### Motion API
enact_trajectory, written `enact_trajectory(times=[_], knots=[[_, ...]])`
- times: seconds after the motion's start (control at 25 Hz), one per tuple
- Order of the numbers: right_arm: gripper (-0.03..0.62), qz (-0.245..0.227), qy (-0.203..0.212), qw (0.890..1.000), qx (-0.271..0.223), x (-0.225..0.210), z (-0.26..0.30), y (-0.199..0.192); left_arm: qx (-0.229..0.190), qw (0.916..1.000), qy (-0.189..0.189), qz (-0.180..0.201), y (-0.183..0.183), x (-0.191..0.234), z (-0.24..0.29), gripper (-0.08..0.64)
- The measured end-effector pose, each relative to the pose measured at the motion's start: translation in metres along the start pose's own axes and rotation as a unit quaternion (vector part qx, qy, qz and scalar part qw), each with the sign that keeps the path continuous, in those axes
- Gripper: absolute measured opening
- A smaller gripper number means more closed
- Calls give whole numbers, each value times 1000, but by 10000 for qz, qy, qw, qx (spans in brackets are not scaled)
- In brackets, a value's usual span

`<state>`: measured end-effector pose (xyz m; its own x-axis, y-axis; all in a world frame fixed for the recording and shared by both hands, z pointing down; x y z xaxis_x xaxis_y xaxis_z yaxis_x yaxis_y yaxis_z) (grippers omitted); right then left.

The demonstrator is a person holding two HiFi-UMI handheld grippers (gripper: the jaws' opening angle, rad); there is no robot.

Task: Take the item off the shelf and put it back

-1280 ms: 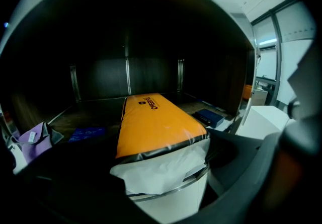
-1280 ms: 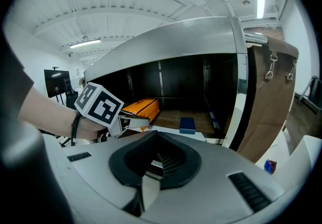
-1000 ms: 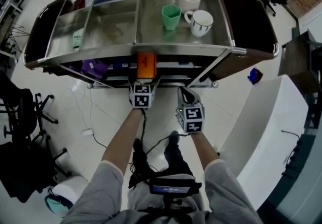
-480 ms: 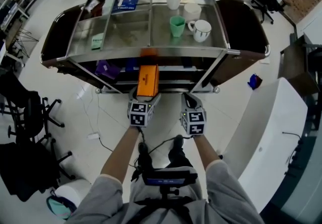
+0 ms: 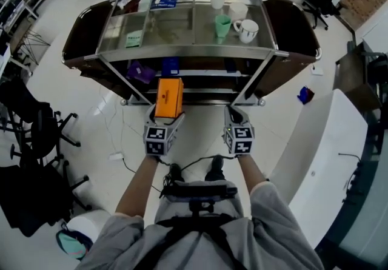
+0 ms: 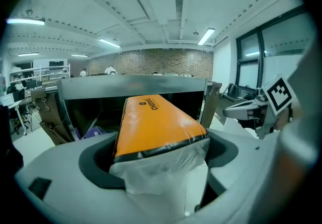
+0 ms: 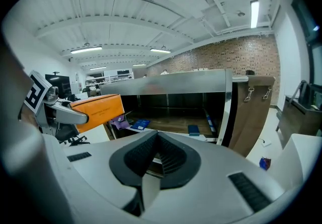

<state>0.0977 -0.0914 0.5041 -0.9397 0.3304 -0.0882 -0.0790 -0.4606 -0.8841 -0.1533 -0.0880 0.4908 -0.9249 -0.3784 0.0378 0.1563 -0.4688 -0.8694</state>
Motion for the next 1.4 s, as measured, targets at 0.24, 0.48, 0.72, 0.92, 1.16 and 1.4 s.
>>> enact_trajectory(times=[0.24,0.48,0.72,0.92,1.16,1.4], knots=[[9,-38,-103,9999,1,10,-13,-3,-137,9999,17,-74,-9,19,-41,465],[9,-3,-136,9999,30,18,-18,-7,-70,9995,185,-230,-28,37,-64,465],[9,-14,-104,9999,91,24,-15,-10,-46,9991,305,-295,-37,48,-72,465],[9,-6,-99,9999,106,25,-11,-11,43,9989,421,-186,-41,53,-74,463],[9,0,-95,9999,110,24,-8,-11,-3,9980,537,-342,-42,58,-76,463],[9,-17,-90,9999,131,24,-6,-10,73,9979,550,-339,-44,59,-77,462]])
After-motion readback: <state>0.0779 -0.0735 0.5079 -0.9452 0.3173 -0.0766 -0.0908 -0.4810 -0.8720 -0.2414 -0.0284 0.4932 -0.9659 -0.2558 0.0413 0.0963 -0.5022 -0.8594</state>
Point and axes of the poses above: the fingertips, and each gripper's own axes: z forward along the fingers, x to its left, y out of its top, the point moved 5 cm from there along -z, backward along the fingers, and after that the axes turned 1 degree about x, right-handed, at the moved point
